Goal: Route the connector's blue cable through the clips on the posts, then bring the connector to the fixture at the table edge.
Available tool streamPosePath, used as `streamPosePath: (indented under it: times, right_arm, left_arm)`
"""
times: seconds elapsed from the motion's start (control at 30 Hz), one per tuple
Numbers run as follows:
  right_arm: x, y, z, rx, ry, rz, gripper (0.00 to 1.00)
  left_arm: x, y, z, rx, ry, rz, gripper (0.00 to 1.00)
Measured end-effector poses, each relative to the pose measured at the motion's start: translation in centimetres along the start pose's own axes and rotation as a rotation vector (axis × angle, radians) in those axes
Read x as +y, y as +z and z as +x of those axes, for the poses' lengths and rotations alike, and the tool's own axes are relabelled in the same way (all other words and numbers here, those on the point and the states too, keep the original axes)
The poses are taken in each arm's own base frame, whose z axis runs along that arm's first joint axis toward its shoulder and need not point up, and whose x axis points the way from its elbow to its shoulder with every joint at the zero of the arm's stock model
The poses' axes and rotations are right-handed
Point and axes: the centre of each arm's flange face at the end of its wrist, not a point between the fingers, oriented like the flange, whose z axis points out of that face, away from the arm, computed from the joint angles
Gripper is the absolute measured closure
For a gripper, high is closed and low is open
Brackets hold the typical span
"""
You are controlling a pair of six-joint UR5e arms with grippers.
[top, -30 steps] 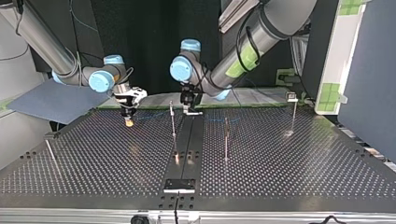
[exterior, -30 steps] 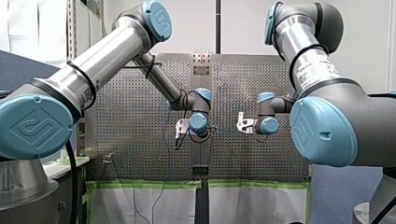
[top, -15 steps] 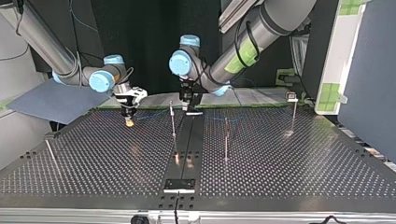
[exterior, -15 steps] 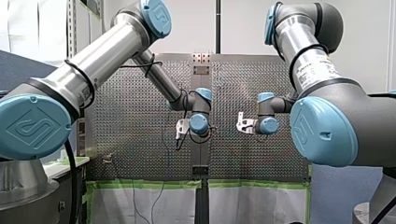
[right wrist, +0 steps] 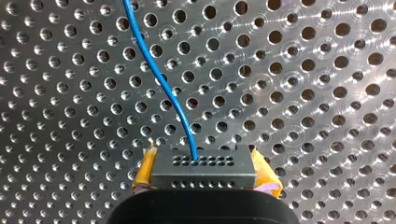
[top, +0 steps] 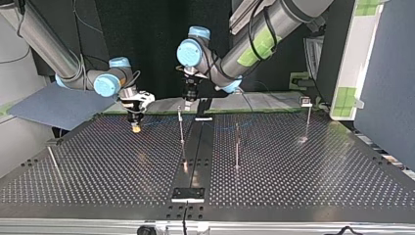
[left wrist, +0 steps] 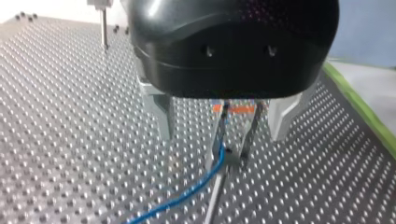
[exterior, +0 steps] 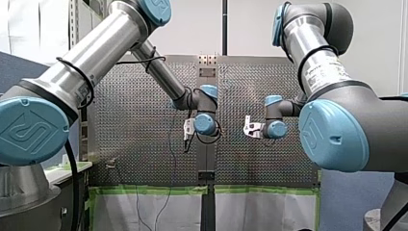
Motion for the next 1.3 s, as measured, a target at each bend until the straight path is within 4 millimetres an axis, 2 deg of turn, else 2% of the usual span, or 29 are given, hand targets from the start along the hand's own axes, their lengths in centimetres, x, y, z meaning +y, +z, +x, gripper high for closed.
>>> streamPosePath:
  times: [0.4,1.3]
  right_arm:
    - [-0.3,0.0,-0.1,-0.004,0.0,0.004,1.0]
    - [-0.3,0.0,-0.1,-0.002,0.0,0.008,1.0]
  left_arm:
    - [-1.5,-1.5,0.3,0.022,0.011,0.04,0.0]
    - [-1.3,-1.8,0.5,0.039,-0.026,0.021,0.0]
